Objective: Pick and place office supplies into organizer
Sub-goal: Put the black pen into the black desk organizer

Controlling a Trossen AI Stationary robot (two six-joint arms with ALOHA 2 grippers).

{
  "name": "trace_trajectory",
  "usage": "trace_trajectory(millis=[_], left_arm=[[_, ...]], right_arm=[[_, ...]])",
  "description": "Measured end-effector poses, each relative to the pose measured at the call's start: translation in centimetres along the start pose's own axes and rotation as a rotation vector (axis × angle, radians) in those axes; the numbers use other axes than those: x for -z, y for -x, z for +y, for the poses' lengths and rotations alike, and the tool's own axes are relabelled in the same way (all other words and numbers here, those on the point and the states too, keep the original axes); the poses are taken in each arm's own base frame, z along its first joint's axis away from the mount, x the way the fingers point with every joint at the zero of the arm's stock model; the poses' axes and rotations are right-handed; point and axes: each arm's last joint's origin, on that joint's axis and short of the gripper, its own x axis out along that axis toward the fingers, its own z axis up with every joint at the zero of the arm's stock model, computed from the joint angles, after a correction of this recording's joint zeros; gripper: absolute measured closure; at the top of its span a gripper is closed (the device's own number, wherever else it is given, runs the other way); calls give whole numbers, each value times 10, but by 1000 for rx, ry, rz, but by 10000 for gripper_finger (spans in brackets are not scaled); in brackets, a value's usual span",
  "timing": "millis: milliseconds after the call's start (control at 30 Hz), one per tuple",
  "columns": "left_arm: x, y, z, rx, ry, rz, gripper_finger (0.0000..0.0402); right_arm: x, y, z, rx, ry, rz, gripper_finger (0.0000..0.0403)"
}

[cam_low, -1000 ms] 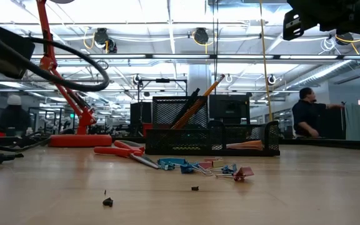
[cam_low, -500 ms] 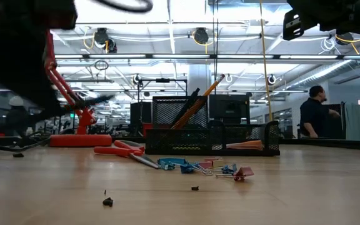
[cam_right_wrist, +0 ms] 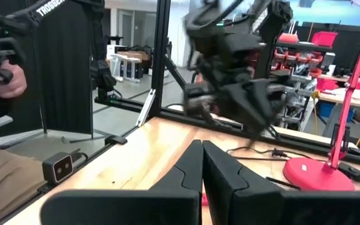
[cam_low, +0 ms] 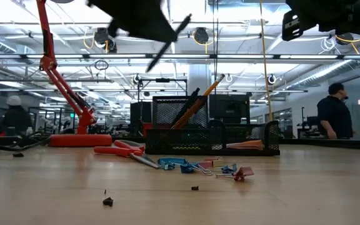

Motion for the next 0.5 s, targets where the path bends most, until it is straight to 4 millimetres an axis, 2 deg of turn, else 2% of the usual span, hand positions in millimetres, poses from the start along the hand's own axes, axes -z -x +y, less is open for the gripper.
trace_trajectory(millis=[200, 367, 500], left_arm=[[0, -41, 22, 16, 1, 30, 371], [9, -67, 23, 61, -21, 13, 349], [27, -80, 18, 58, -63, 65, 352]], right_arm=[[0, 0, 0, -1, 0, 1, 403], [0, 0, 0, -1, 4, 0, 403], [0, 0, 0, 0, 4, 2, 403]])
